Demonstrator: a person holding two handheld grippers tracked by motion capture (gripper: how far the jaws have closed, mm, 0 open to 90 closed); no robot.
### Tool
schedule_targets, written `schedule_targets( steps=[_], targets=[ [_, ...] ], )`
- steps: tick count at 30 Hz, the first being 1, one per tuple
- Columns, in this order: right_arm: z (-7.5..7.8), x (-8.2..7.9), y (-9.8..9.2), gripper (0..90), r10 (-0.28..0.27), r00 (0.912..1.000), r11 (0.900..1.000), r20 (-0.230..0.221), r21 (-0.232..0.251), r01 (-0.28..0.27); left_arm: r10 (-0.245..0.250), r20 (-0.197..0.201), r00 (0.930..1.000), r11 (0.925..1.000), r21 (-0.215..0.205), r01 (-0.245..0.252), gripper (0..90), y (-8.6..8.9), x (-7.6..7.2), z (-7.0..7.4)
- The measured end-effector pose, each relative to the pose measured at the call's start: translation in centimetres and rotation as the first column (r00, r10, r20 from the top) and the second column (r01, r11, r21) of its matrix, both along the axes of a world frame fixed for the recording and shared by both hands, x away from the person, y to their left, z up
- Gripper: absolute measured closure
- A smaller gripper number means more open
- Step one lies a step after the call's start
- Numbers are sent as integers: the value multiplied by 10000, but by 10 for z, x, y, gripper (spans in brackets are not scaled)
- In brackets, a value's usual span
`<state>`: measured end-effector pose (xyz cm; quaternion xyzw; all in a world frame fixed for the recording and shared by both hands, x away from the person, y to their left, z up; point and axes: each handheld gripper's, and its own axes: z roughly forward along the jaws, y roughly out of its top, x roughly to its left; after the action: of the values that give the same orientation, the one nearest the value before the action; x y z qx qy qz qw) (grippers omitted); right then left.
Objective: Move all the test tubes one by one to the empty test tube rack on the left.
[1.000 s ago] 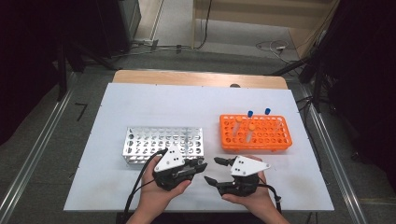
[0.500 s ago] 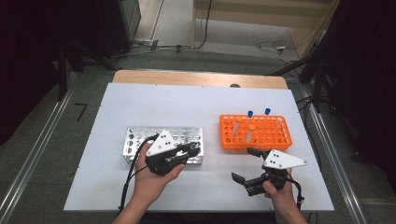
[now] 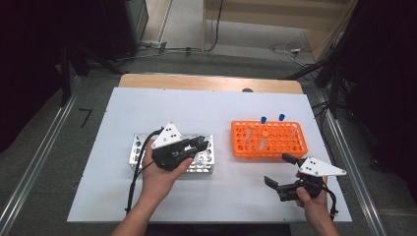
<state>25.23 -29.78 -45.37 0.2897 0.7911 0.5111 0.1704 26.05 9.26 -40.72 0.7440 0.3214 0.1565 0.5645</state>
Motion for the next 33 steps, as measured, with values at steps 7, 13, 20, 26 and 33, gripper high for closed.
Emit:
schedule_targets(
  steps=[7, 13, 20, 26, 33],
  targets=[
    [-1, 4, -8, 0, -287, 9996, 9995, -63, 97, 288, 331, 160, 9993, 9994, 54, -332, 768, 0, 16, 3],
    [-1, 6, -12, 0, -397, 9991, 9990, -122, 182, 399, 692, 152, 9975, 9976, -87, -691, 768, 2, 33, 3],
    [-1, 7, -12, 0, -423, 9990, 9989, -170, 181, 426, 990, 70, 9951, 9950, 84, -991, 768, -4, 53, -3],
    [-1, 8, -14, 0, -503, 9986, 9985, -179, 202, 507, 1195, 34, 9928, 9909, 616, -1195, 768, -11, 60, -11],
    [-2, 9, -13, 0, -527, 9983, 9985, -262, 135, 531, 997, -180, 9949, 9850, 1430, -962, 768, -20, 66, -21]
  ],
)
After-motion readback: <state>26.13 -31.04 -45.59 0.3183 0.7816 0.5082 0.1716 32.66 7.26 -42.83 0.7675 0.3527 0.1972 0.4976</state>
